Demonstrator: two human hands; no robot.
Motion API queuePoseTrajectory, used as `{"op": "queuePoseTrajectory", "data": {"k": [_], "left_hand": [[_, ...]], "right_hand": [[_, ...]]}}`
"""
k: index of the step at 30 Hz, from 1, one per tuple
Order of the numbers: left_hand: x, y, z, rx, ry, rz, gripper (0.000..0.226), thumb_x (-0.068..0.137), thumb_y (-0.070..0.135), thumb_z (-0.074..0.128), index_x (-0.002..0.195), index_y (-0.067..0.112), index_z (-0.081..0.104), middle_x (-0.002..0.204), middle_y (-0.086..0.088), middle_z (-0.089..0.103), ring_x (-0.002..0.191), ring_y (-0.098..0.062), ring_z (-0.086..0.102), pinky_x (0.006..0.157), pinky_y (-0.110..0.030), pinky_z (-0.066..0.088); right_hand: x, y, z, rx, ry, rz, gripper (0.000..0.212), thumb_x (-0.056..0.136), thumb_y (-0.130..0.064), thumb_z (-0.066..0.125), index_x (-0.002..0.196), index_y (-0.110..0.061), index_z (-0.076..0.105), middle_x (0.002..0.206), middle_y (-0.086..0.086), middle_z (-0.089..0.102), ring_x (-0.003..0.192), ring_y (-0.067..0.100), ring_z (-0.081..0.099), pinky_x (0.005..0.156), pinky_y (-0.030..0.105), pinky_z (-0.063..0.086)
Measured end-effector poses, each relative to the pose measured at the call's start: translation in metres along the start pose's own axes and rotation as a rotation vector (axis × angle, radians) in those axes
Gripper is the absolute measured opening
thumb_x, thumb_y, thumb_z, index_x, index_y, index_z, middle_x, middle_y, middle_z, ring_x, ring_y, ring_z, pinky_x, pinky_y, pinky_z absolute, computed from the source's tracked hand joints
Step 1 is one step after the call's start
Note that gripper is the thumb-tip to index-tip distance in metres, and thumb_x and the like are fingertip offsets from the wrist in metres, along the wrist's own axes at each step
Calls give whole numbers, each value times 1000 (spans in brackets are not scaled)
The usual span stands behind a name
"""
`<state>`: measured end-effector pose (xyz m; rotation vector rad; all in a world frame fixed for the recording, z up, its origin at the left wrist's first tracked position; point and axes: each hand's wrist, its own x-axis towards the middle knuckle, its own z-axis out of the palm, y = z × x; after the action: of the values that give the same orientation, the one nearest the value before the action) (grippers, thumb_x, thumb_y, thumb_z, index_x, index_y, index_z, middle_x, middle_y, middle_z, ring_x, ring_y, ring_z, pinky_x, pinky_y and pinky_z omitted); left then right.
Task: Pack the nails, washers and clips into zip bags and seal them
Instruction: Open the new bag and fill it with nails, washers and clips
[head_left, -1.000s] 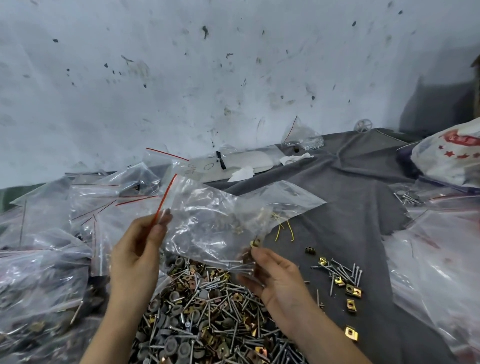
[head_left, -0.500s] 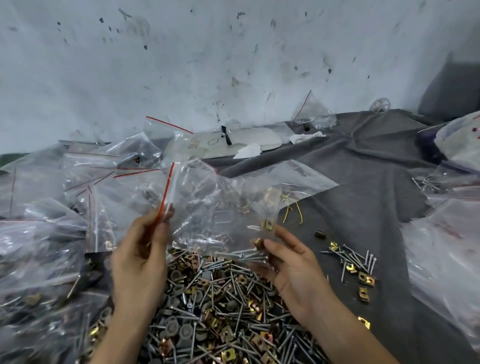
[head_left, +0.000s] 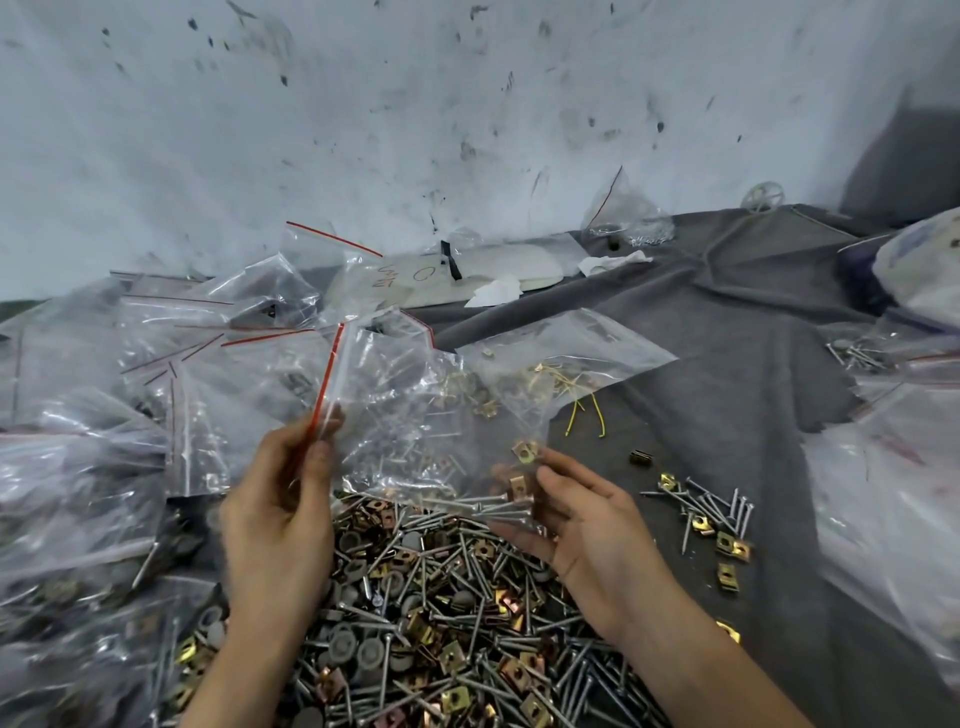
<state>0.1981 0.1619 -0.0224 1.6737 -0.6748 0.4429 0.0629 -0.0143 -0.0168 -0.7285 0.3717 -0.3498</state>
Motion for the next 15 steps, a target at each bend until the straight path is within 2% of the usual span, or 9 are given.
{"op": "queuePoseTrajectory", "data": {"k": [3, 7, 10, 15], "left_hand": [[0, 1, 0, 8, 3, -6, 19, 91, 42, 52, 108, 42, 61, 103, 19, 70, 79, -7, 61, 69, -15, 48], [0, 0, 1, 19, 3, -5, 17, 94, 38, 55, 109, 43, 61, 97, 24, 69, 76, -5, 60, 66, -8, 46], [0, 1, 1, 19, 8, -6, 18, 90, 46, 52, 106, 48, 60, 96, 25, 68, 75, -5, 59, 66, -14, 47], [0, -4, 1, 13, 22, -1, 29, 89, 46, 49, 112, 33, 61, 97, 23, 69, 78, -13, 62, 69, -25, 47]], "right_hand": [[0, 0, 0, -15, 0, -3, 23, 95, -2, 44, 109, -2, 62, 96, 22, 71, 85, 29, 71, 61, 40, 59], [-1, 0, -1, -36, -2, -6, 23, 96, -5, 44, 106, -3, 64, 96, 22, 71, 84, 27, 71, 66, 44, 60], [-1, 0, 0, -47, 2, -9, 21, 95, -6, 46, 103, -2, 65, 95, 22, 71, 82, 26, 71, 68, 45, 60], [-1, 1, 0, -59, 13, -15, 18, 94, -2, 48, 97, -1, 65, 92, 21, 72, 80, 26, 72, 65, 44, 60]]}}
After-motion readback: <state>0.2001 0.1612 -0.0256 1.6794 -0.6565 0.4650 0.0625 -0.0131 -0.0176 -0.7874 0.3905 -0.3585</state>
